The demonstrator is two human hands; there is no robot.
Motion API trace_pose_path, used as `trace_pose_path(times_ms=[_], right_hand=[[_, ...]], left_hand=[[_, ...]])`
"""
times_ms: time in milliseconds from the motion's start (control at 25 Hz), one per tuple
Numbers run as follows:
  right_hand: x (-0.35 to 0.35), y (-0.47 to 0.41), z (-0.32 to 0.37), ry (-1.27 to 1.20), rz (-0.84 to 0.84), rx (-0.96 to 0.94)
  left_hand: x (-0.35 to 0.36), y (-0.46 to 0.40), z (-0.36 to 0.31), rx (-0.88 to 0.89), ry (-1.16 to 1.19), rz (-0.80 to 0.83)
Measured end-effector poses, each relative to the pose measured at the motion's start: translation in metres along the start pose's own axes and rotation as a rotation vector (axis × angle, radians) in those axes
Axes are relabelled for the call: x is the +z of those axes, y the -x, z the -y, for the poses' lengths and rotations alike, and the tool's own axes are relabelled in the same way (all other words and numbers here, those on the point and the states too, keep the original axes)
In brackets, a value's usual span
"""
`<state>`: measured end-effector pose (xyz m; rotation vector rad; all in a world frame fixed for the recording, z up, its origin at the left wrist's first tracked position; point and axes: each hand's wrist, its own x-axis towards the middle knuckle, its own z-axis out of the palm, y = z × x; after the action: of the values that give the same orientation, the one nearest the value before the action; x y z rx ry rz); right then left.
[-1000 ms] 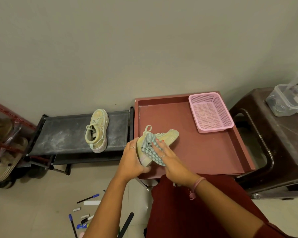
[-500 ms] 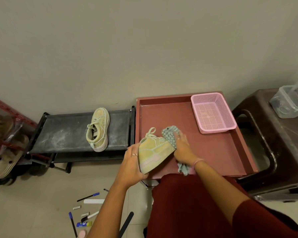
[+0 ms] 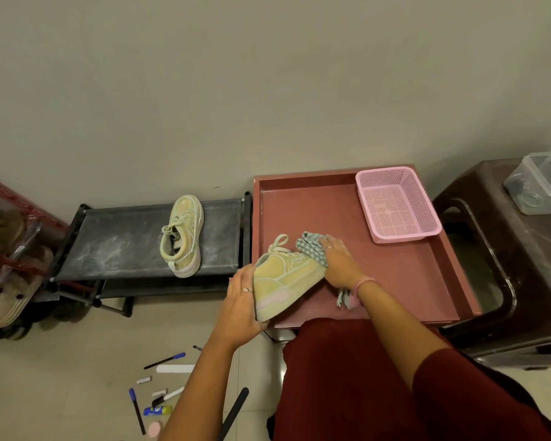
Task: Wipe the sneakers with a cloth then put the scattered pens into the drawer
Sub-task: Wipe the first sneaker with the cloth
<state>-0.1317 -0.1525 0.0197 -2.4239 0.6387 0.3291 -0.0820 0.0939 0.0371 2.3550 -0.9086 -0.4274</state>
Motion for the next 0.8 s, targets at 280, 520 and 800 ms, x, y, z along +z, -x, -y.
trace_pose_path(times_ms=[280,520,800], right_hand=[[-0.005,0.016,0.006,-0.119,0.033,0.080],[0.030,0.083,0.072,0.057,0.082,-0.108],[0.037,0.061,0.027,0.413,-0.088,-0.260]], left_hand=[[0.008,-0.011,0.004,-0.052,0.003,-0.006],[0.016,-0.011,-0.002,-0.155,0.198,-0.032],[0.020,-0.010,-0.004,-0.212,0.200,-0.021]])
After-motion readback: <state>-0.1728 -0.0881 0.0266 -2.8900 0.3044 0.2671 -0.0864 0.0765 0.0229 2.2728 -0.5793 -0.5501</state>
